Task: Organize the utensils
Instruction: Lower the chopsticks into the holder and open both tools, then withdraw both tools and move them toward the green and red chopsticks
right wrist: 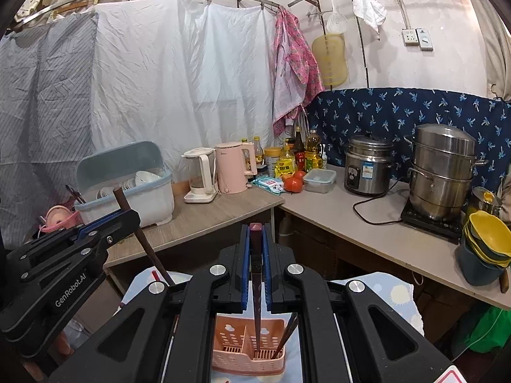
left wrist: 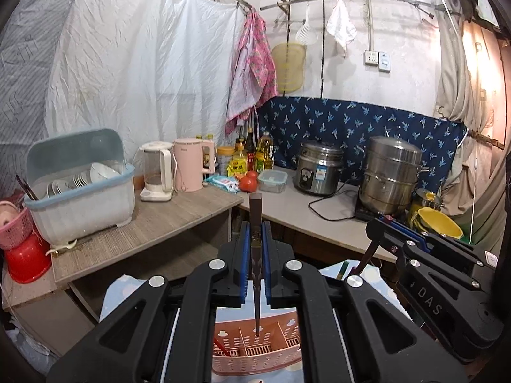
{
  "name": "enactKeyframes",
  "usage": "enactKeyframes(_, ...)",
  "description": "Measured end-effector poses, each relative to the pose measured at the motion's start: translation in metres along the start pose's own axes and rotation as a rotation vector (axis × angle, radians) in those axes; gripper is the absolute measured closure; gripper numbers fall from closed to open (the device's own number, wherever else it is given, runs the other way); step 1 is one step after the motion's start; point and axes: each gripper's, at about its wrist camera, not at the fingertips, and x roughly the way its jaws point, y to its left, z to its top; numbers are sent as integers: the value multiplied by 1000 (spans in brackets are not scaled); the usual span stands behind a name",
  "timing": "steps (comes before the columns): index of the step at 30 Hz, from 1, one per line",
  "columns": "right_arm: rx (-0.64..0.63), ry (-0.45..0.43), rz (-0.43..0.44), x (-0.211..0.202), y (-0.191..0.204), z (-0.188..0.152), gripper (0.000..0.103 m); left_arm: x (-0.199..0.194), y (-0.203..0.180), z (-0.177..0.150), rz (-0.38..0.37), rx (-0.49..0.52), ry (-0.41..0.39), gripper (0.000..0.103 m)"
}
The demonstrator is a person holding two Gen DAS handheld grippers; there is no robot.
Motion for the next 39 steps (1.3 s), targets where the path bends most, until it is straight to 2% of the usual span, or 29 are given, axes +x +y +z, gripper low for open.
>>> enactKeyframes(12, -13, 108, -7, 47, 2, -49, 96, 48, 10, -45, 7, -11, 94, 95)
enactKeyframes(16, 1, 104, -22, 45, -2, -56, 88, 49, 12, -50, 34, -24, 96, 67)
enactKeyframes(18, 6, 91, -33, 40, -3, -57, 74, 45, 15, -50, 49, -33, 86, 60)
enactKeyframes(20, 20, 80, -38, 34, -7, -56, 71, 40, 17, -49, 48, -38, 81, 59)
enactKeyframes(30, 24, 53, -41, -3, -13, -58, 71, 10, 26, -50, 60, -58, 80, 59)
enactKeyframes(39, 3, 73, -52, -46, -9, -85, 70, -31, 26, -70, 84, -33, 109, 59)
